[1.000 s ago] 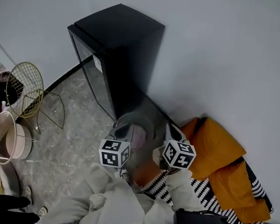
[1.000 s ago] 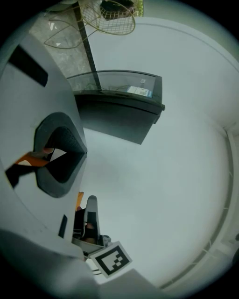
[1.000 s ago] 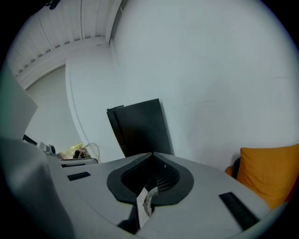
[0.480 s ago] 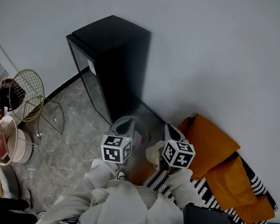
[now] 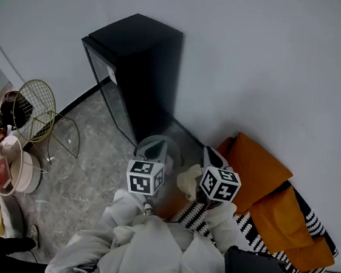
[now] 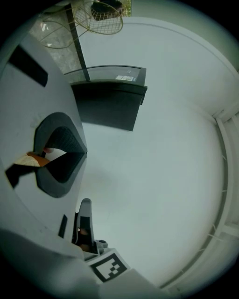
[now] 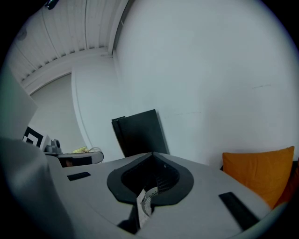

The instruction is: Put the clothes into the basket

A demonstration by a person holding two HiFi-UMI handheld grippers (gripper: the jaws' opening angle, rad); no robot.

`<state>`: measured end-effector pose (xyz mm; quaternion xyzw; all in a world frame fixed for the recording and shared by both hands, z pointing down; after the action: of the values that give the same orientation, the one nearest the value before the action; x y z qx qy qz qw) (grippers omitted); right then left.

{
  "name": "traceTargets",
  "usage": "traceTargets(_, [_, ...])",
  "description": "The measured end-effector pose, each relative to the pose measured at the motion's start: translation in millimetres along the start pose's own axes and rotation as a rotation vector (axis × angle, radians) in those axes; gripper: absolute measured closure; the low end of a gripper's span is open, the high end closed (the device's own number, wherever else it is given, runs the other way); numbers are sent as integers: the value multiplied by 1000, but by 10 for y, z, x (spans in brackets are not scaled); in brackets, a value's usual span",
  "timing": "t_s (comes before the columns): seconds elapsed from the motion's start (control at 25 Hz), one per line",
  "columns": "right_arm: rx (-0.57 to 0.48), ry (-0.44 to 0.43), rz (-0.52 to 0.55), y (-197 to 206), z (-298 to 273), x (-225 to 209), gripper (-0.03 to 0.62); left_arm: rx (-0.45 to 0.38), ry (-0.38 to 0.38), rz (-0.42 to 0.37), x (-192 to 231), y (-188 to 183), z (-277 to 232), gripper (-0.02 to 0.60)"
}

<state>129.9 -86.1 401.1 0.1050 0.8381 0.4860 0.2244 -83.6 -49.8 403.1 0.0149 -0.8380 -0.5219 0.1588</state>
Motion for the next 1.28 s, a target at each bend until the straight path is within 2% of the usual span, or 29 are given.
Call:
traceTargets(0.32, [13,31,-44,121,78,-54,568,31,5,11,-4,106,24,581])
traceTargets(0.52, [60,96,-99,391,153,-291,568,116,29,22,-73,355,-100,581])
traceTargets(0.8, [181,204,-240,1154,296,-688,566,328,90,22,-271,1094,-349,581])
traceTargets(1.0, [256,280,-282,1502,343,-928,566,400,144,15,-489,1365,-541,581])
traceTargets(1.28, [336,256,-327,2240,20,-1147,565,508,167,-5,-515,2043,-873,581])
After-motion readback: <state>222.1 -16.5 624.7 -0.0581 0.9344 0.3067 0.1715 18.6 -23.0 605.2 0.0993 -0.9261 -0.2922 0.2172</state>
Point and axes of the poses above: the fingertips, and each gripper's own axes: z backward along the fingers, x to its left, y out of its underside, the point moved 9 cm from there along z, backward along the fingers, and after that the axes turned 4 degrees about x, right-handed, at the moved point
